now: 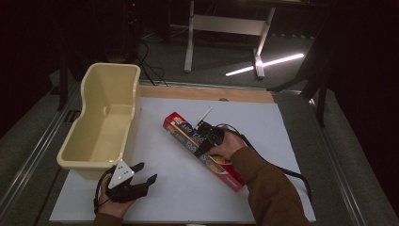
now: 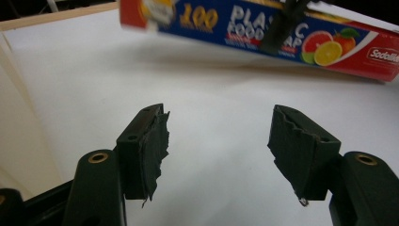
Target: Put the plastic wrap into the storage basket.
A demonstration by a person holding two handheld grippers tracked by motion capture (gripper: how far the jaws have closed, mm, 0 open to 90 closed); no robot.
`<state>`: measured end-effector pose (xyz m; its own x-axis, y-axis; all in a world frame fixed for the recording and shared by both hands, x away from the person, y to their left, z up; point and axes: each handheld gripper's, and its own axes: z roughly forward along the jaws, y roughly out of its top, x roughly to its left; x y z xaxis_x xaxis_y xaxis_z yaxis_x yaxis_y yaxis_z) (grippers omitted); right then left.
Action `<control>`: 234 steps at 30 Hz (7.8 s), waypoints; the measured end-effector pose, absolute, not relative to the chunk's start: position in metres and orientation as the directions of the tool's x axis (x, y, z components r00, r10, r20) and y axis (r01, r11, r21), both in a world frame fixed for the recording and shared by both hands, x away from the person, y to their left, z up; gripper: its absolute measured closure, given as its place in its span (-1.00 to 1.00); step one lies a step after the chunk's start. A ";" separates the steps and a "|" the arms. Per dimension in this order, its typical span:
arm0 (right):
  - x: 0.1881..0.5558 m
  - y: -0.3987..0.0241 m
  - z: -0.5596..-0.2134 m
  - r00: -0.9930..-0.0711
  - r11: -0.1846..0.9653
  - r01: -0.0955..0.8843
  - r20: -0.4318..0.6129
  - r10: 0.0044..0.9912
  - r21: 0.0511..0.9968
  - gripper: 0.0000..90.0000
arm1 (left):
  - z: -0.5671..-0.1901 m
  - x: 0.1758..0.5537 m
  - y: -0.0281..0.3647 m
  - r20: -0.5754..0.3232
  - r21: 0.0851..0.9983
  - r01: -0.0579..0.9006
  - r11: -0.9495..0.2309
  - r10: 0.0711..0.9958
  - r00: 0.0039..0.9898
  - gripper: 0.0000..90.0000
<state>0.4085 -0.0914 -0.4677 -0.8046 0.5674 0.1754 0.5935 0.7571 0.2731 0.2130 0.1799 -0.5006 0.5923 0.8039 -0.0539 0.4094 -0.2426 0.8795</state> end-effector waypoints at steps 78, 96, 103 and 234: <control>0.473 -0.034 -0.367 -0.379 0.028 0.903 0.766 0.520 0.428 -0.10 | -0.500 0.203 0.180 -0.047 0.886 0.399 -0.236 0.810 0.584 -0.25; 0.469 -0.005 -0.373 -0.271 -0.080 0.944 0.892 0.362 0.320 -0.10 | -0.500 0.202 0.178 -0.037 0.887 0.391 -0.245 0.807 0.589 -0.24; 0.465 0.020 -0.367 -0.283 -0.062 0.944 0.892 0.353 0.324 -0.10 | -0.498 0.198 0.178 -0.027 0.895 0.373 -0.246 0.804 0.594 -0.23; 0.333 -0.244 -0.484 -0.582 0.313 0.473 0.026 0.813 0.824 -0.51 | -0.499 0.199 0.180 -0.032 0.893 0.388 -0.226 0.830 0.557 -0.28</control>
